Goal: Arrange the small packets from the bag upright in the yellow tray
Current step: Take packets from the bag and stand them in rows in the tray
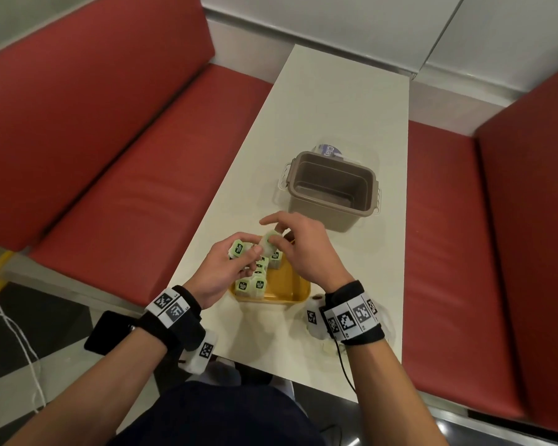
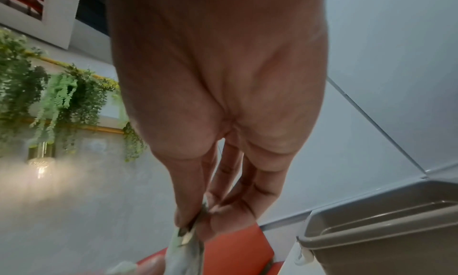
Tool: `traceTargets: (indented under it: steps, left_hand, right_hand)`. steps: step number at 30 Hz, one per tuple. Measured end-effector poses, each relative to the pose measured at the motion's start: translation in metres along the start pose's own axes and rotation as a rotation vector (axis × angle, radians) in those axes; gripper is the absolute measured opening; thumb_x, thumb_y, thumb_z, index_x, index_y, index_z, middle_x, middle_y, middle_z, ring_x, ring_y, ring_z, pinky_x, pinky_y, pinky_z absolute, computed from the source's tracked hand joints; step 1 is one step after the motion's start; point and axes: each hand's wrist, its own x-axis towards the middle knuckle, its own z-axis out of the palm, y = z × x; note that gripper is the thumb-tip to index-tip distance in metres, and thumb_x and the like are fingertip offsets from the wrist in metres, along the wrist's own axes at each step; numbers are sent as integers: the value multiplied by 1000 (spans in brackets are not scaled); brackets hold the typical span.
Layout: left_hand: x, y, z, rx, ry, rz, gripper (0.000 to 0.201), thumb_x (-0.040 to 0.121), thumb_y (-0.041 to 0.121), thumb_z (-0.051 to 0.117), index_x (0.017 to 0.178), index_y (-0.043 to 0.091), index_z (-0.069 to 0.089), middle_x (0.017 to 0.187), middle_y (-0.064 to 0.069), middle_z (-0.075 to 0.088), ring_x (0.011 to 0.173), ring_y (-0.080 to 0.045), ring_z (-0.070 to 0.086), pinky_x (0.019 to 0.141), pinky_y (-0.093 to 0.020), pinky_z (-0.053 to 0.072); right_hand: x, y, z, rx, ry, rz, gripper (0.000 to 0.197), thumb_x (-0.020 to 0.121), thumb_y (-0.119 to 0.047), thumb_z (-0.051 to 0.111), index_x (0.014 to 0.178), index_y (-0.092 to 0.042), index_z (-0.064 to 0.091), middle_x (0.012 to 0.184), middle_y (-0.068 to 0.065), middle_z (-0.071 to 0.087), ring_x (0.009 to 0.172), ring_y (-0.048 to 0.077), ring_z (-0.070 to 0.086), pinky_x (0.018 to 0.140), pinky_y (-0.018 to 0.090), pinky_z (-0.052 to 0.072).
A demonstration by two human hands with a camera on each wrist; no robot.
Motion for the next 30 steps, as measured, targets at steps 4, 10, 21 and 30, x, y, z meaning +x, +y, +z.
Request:
traceTargets:
  steps: [4, 10, 21, 30]
  left_hand:
    - [0, -3, 2, 45, 11, 10, 16, 98, 26, 76, 105, 13, 70, 88, -6, 64, 78, -22, 56, 74, -28, 53]
    - [-4, -5, 3, 69, 5, 27, 37, 97, 25, 79, 132, 28, 67, 96, -6, 69, 82, -21, 59, 77, -34, 54]
    - [-5, 2, 9, 142, 72, 61, 17, 96, 28, 80, 104, 14, 75, 77, 0, 61, 69, -18, 52, 67, -31, 49]
    - [-2, 0, 7, 130, 145, 18, 23, 96, 29, 81, 114, 17, 73, 86, -2, 70, 75, -17, 61, 67, -28, 53]
  right_hand:
    - [1, -2, -6, 65, 98, 40, 14, 96, -24, 83, 108, -30, 78, 92, -16, 74, 88, 1, 70, 76, 11, 53]
    - [-2, -6, -9, 72, 83, 10, 7, 96, -28, 82, 96, -32, 76, 96, -16, 71, 89, 3, 68, 78, 18, 55]
    - [-7, -8, 4, 221, 211, 55, 21, 93, -29, 86, 112, -29, 76, 96, -10, 72, 91, 10, 69, 77, 21, 57]
    - [-13, 10, 19, 336, 269, 188, 15, 95, -17, 84, 107, -20, 77, 90, -12, 78, 85, -2, 71, 76, 12, 53]
